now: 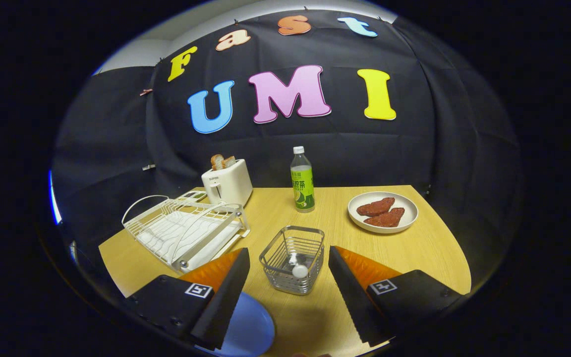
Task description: Take the plate from the dish rack, then take the spoon from the basket and place it into the plate.
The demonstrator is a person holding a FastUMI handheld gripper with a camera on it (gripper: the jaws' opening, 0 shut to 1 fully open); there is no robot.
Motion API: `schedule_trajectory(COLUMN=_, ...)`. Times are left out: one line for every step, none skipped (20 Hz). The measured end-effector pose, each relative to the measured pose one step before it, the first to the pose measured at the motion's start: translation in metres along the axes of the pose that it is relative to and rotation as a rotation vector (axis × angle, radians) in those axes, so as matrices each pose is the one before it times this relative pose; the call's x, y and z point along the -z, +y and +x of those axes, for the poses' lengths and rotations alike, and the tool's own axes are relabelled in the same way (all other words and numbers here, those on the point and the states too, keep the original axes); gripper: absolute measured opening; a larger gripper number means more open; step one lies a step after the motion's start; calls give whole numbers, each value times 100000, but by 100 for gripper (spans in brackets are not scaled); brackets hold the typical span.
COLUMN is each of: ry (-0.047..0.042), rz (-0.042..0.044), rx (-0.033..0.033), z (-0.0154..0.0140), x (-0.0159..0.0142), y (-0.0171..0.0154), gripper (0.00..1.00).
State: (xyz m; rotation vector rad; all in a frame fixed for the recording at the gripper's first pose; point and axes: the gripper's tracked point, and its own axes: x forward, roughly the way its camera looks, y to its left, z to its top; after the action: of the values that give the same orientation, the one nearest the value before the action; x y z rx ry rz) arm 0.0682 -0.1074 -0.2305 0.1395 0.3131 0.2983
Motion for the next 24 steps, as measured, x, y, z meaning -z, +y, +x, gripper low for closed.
schedule_trajectory(ry=-505, rz=544, rx=1012, z=620, x=-90, y=-127, gripper=98)
schedule_trajectory(ry=388, rz=664, rx=1461, z=626, x=82, y=-309, gripper=98)
schedule_trajectory(ry=535, rz=320, rx=807, z=572, x=258, y=-191, gripper=98)
schedule_trajectory(ry=-816, rz=-69, rx=-71, z=651, x=-61, y=35, gripper=98)
schedule_trajectory(ry=-1432, rz=-991, rx=1075, z=624, x=-207, y=-218, gripper=98)
schedule_trajectory(ry=-1678, rz=-1196, rx=13, z=402, x=-280, y=79, gripper=93)
schedule_trajectory(ry=-1314, rz=-1428, rx=351, z=432, x=26, y=33, gripper=86)
schedule_trajectory(ry=-526, rz=-1116, rx=-130, z=244, x=114, y=116, gripper=79)
schedule_trajectory(ry=176, rz=-647, rx=-340, z=153, x=241, y=270, gripper=79)
schedule_trajectory(ry=691, rz=-541, rx=-1019, z=220, x=346, y=339, gripper=75)
schedule_trajectory(ry=934, rz=-1052, rx=-368, z=340, x=503, y=128, gripper=71)
schedule_trajectory(ry=872, rz=-1362, rx=15, z=303, x=427, y=17, gripper=68)
schedule_trajectory(ry=182, rz=-1301, rx=494, z=116, x=149, y=-69, gripper=62)
schedule_trajectory(ry=-1013, rz=-1163, rx=1696, z=280, x=-236, y=-276, gripper=56)
schedule_trajectory(ry=692, rz=409, rx=131, z=69, x=159, y=-6, gripper=50)
schedule_trajectory(ry=930, rz=448, rx=894, z=264, x=290, y=87, gripper=43)
schedule_trajectory(ry=260, rz=216, rx=1117, z=114, x=-246, y=-355, gripper=36)
schedule_trajectory(ry=641, rz=501, rx=-994, z=278, x=84, y=262, gripper=24)
schedule_trajectory(ry=490, rz=705, rx=-638, z=-313, x=-68, y=244, gripper=26)
schedule_trajectory(ry=399, rz=261, rx=485, z=128, x=-44, y=-204, gripper=24)
schedule_trajectory(ry=529, rz=292, rx=-697, z=24, x=87, y=118, gripper=23)
schedule_trajectory(ry=925, rz=-585, rx=-652, z=130, x=78, y=148, gripper=23)
schedule_trajectory(ry=1019, rz=-1062, rx=-480, z=-211, x=89, y=7, gripper=23)
schedule_trajectory(ry=574, rz=-405, rx=-511, z=74, x=-31, y=30, gripper=23)
